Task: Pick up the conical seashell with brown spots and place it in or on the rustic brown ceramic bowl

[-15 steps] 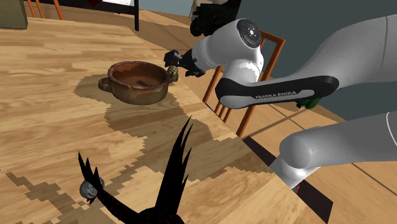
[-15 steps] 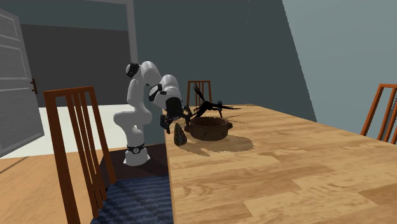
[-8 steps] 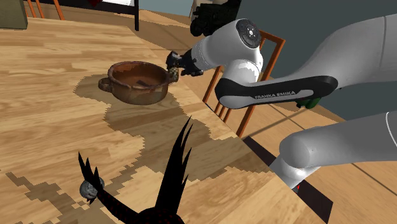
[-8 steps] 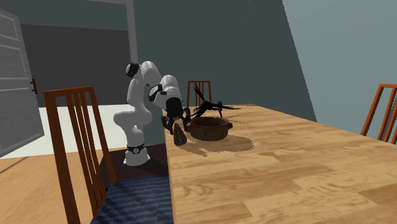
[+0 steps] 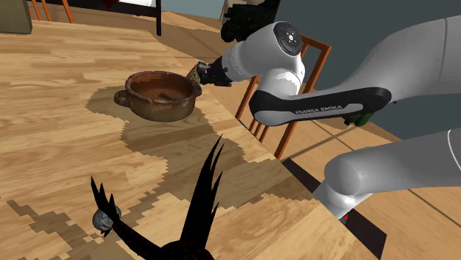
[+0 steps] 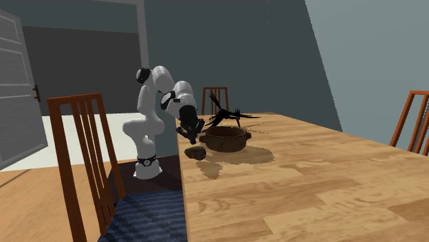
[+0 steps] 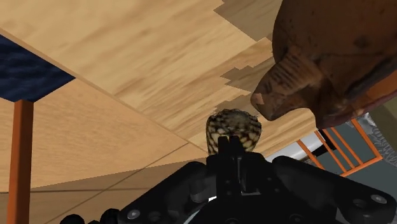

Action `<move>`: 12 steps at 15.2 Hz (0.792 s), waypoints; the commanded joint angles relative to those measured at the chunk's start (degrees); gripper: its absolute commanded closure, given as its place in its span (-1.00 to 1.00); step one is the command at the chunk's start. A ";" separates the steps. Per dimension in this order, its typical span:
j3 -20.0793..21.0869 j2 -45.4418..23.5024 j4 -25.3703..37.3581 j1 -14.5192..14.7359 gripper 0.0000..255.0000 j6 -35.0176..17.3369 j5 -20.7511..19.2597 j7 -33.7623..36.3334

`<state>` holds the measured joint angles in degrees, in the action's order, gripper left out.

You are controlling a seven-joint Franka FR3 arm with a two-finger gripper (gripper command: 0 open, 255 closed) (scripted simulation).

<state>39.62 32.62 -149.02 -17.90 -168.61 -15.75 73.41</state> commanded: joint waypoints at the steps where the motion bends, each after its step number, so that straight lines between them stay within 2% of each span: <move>1: -0.17 0.23 -0.24 0.30 1.00 0.09 0.12 -0.04; 2: -0.08 0.10 -0.11 0.13 1.00 0.03 0.05 -0.02; 3: -0.08 0.10 -0.11 0.13 -1.00 0.03 0.05 -0.02; 5: -8.97 -7.89 8.25 6.99 -1.00 10.25 4.79 -7.36; 6: -12.29 -11.47 12.80 9.27 -1.00 15.32 7.67 -10.78; 8: -16.52 -18.58 22.61 11.21 -1.00 25.60 13.21 -16.46; 9: -17.65 -22.35 27.87 11.15 -1.00 30.83 15.49 -18.55; 12: -16.95 -23.54 27.72 10.47 -1.00 29.58 15.00 -18.23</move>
<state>22.71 9.91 -121.79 -7.43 -139.32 -0.95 55.38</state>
